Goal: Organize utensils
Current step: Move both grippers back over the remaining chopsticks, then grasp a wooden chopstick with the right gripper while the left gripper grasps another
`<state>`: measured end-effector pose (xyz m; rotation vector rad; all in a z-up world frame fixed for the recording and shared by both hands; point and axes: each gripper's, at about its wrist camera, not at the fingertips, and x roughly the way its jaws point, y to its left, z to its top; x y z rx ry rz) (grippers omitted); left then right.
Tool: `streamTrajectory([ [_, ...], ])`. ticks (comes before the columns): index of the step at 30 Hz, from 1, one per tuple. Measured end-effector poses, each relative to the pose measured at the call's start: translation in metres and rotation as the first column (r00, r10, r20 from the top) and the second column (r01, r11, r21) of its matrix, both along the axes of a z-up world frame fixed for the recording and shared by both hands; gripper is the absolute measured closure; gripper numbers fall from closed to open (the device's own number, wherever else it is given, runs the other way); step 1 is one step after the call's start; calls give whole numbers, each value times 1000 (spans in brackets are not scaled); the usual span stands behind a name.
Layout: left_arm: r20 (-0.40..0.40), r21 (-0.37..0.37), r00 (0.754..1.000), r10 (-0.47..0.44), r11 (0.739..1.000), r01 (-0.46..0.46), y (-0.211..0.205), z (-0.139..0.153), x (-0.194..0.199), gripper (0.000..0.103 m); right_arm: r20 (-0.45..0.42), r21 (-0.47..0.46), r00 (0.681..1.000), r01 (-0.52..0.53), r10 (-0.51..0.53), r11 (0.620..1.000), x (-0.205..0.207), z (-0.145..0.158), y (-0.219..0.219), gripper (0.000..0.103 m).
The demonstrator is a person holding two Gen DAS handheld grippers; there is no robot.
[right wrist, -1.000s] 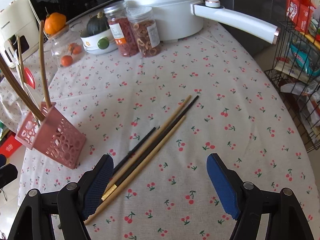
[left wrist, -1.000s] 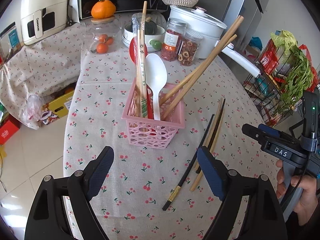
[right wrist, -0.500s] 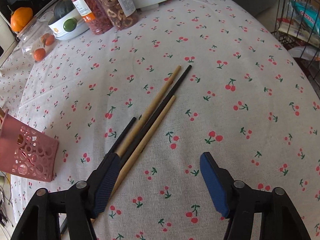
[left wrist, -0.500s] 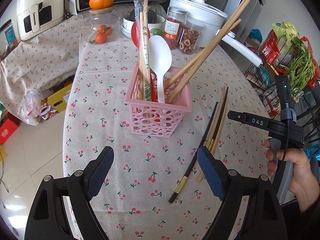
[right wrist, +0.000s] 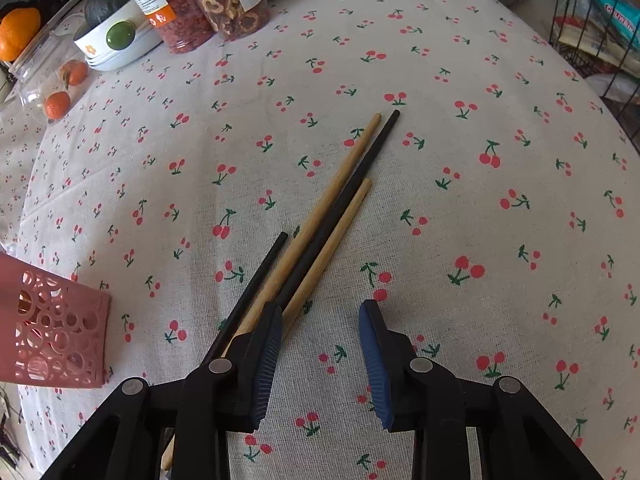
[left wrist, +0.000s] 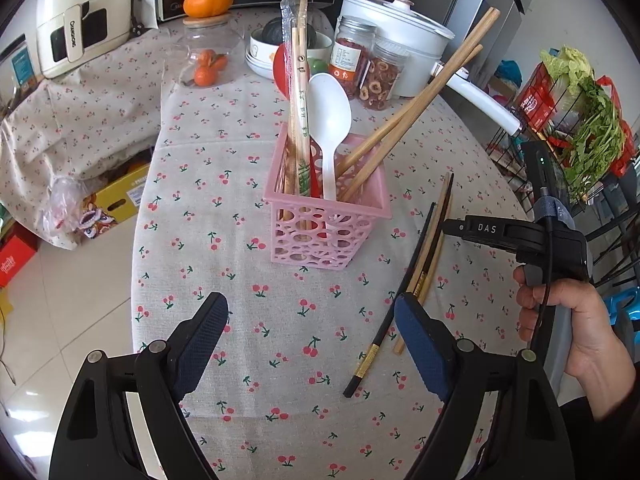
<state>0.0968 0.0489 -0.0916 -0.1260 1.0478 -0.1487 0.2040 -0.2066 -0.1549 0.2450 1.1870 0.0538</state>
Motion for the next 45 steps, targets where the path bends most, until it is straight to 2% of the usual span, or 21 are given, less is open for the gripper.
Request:
streamTrajectory([
  [7,5,-7,1000,1,1000,-1,-1,2,0,16,3,-17,1000,-13,13,1000,2,0,4,72],
  [13,2,11,1000,-20,1000,20,-9,-1,-2,16,-15,-175,996,-92,91,980,-1,2,17,74],
  [15,2,22,999,-33,999,33,-13,-2,-2,16,-30,-142,997,-80,77,987,0,0,10,73],
  [16,1,27,999,-38,999,37,-15,-3,-2,16,-67,-118,996,-70,62,991,1,-4,6,72],
  [17,0,30,999,-42,999,42,-17,-4,-2,16,-41,-106,997,-69,65,992,0,-1,4,73],
  [22,3,37,998,-62,997,62,-24,-4,-4,16,-74,36,997,-16,18,999,2,-1,-9,73],
  [27,0,40,998,-67,997,67,-24,-5,-4,16,-50,46,999,-16,18,999,4,4,-4,73],
  [29,-3,40,998,-66,997,66,-24,-6,-4,16,-65,13,997,-43,44,999,2,-1,4,73],
  [33,-1,41,997,-72,997,72,-25,-5,-4,16,-42,-82,995,-92,89,992,0,-3,20,73],
  [37,-5,51,997,-76,996,77,-27,-8,-5,16,-33,-222,988,-153,149,963,-3,-4,39,74],
  [38,-8,52,997,-78,996,78,-28,-9,-5,16,-35,-224,988,-156,152,962,-3,-5,40,75],
  [42,-5,48,994,-109,993,110,-32,-9,-9,16,-76,-147,990,-130,120,981,-3,-4,14,95],
  [45,16,70,988,-156,986,154,-43,-7,-13,16,-99,-81,992,-83,74,993,-6,-4,-15,100],
])
